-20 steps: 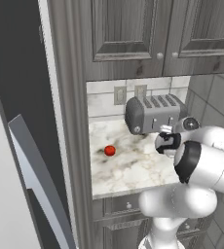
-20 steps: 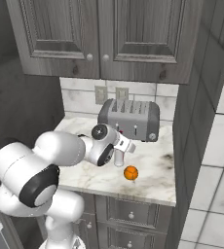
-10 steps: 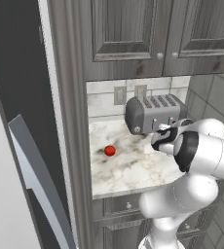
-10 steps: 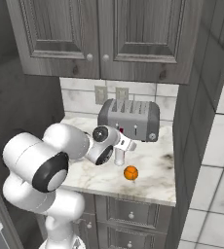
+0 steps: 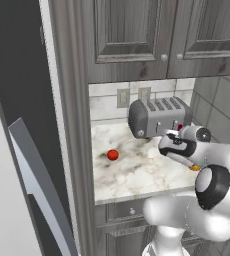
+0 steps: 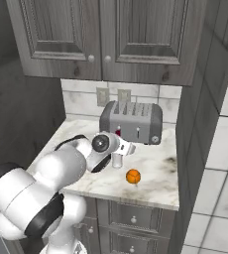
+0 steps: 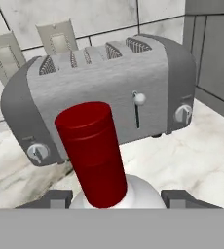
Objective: Place the liquor on the top shelf of the fridge to keep it out of children's reach, and place the orange and tomato on lower shelves for easy access.
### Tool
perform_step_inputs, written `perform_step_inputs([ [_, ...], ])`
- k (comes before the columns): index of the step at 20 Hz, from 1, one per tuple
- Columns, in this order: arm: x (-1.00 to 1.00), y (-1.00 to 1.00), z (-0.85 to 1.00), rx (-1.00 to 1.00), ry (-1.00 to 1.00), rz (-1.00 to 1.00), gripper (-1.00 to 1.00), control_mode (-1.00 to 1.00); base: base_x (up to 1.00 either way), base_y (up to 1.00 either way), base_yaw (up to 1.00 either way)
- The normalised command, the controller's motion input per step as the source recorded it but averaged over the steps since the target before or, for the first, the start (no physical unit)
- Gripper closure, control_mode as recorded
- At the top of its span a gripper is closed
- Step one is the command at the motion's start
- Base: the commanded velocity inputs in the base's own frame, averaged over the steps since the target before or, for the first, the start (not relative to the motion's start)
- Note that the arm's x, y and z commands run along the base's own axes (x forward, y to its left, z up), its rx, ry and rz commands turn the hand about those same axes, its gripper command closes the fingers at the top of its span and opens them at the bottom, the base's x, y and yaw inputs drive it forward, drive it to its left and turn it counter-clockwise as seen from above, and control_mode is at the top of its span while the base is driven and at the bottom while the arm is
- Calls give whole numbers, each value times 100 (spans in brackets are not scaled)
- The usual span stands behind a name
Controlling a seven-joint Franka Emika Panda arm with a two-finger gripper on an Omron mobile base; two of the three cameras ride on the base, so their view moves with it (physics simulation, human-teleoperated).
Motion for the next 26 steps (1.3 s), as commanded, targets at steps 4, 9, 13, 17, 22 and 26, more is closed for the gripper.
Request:
perform_step_inputs([
  [4, -73, 0, 99, 1, -1, 27, 100, -100, 0, 0, 0],
  [9, -50, 0, 100, 7, 0, 24, 100, -100, 0, 0, 0],
  [13, -41, 0, 100, 6, 4, 23, 100, -100, 0, 0, 0],
  [17, -46, 14, 100, 0, 13, 20, 100, -100, 0, 0, 0],
  [22, -46, 54, 87, 0, 11, 13, 100, -100, 0, 0, 0],
  [26, -56, 47, 57, -2, 10, 11, 100, -100, 0, 0, 0],
])
